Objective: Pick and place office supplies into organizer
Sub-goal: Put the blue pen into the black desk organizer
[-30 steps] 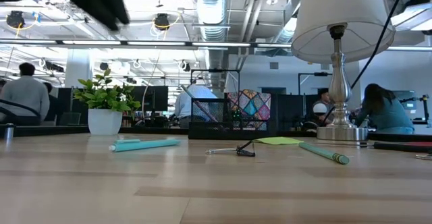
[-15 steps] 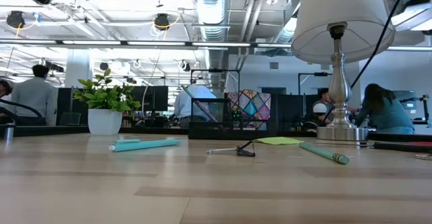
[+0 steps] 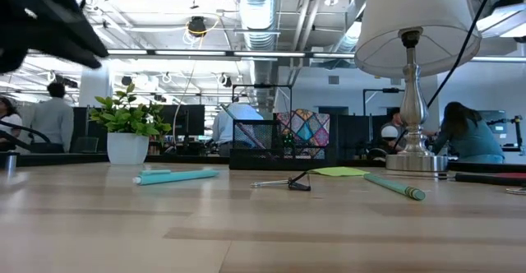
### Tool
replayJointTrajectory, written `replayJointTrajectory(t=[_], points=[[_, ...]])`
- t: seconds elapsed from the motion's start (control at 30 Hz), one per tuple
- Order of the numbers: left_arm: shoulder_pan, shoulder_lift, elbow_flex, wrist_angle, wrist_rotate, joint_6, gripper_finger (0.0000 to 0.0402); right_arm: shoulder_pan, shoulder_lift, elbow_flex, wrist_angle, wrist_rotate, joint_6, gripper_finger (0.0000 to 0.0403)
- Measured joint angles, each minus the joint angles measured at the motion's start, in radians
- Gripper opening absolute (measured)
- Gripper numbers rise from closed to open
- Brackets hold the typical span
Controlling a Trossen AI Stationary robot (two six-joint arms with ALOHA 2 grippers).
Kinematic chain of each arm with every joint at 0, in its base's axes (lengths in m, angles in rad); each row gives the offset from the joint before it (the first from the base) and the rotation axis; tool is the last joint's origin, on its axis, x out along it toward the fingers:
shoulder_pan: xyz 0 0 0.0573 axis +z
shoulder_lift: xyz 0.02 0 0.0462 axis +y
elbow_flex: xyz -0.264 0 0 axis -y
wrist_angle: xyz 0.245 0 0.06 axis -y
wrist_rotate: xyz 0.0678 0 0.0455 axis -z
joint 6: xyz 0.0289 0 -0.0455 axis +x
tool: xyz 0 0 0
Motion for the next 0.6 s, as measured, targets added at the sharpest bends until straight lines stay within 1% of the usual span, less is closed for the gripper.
replayJointTrajectory(t=[0.1,0.2,0.33,0.43,0.53,0.6], points=[[0.023,0.027,-0.012,0.067,0.057,0.095,0.0051,-0.011,0.000,0.000,0.000,0.015,0.003,0.0116],[0.054,0.050,-0.011,0.074,0.120,0.154,0.0051,-0.025,0.000,0.000,0.003,0.016,0.003,0.0116],[0.103,0.076,-0.011,0.122,0.210,0.301,0.0056,-0.039,0.000,0.000,0.003,0.015,0.003,0.0116],[0.134,0.091,-0.011,0.161,0.258,0.393,0.0077,-0.045,0.000,0.000,0.004,0.015,0.011,0.0116],[0.157,0.094,-0.011,0.180,0.260,0.470,0.0112,-0.054,0.001,0.000,0.010,0.015,0.014,0.0116],[0.174,0.094,-0.011,0.185,0.260,0.475,0.0137,-0.060,0.001,0.000,0.011,0.015,0.016,0.0116]])
